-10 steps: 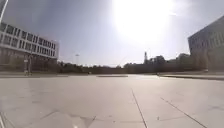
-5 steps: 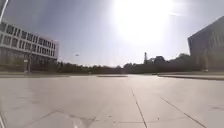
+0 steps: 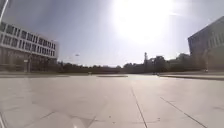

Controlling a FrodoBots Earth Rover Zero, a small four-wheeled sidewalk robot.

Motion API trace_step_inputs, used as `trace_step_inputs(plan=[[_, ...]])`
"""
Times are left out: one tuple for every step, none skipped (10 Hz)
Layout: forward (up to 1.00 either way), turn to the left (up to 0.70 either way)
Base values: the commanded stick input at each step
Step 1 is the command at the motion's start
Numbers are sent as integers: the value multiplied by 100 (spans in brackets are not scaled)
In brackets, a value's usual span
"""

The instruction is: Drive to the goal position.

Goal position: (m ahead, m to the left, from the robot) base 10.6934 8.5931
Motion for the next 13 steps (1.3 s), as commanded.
trace_step_inputs(plan=[[5, 5], [20, 4], [68, 2], [70, 2], [70, 2], [70, 2], [70, 2], [70, 2], [70, 2], [70, 2], [70, 2], [70, 2], [70, 2]])
